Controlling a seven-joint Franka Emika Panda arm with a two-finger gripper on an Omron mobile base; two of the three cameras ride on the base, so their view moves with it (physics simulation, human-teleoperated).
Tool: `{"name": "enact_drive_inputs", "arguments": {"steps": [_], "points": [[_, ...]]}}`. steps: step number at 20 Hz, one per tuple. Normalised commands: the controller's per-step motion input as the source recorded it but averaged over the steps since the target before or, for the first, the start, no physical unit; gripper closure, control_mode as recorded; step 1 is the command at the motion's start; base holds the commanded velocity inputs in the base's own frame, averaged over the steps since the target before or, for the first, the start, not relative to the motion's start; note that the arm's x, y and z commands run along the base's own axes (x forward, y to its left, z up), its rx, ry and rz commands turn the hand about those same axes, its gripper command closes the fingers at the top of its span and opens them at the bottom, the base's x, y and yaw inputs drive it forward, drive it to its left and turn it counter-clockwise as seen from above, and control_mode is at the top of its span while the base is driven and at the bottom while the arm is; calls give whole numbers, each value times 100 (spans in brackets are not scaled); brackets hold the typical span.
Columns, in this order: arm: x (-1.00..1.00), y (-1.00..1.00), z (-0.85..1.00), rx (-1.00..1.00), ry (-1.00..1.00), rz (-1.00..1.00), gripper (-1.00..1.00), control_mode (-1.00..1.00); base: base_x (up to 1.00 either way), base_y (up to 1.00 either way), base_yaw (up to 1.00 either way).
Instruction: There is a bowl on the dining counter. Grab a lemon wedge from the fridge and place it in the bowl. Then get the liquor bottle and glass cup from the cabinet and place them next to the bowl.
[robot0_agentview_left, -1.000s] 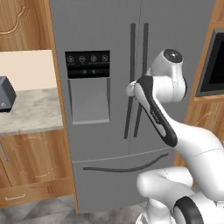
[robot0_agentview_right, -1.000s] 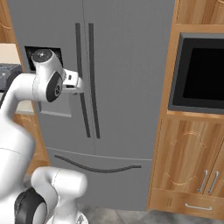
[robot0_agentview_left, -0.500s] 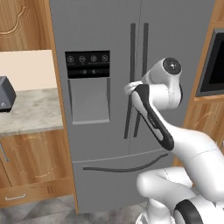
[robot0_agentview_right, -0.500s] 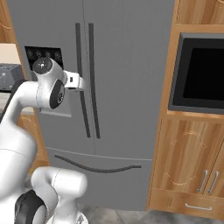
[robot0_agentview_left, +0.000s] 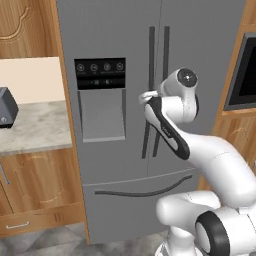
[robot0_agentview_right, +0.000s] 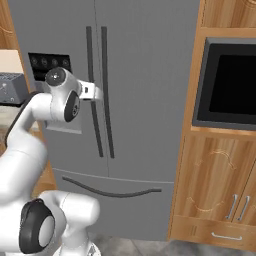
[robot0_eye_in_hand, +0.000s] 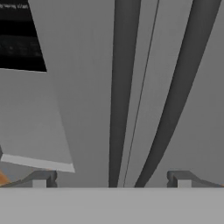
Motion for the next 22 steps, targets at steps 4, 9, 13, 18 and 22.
{"name": "enact_drive_inputs", "arguments": {"steps": [4, 9, 13, 18, 22], "points": [[66, 0, 0, 0, 0, -4, -100, -100, 0, 0, 0], [64, 0, 0, 0, 0, -4, -100, -100, 0, 0, 0], [49, 0, 0, 0, 0, -1, -100, -100, 0, 0, 0], [53, 0, -1, 0, 0, 0, -100, -100, 0, 0, 0], [36, 0, -9, 0, 0, 0, 100, -100, 0, 0, 0]]}}
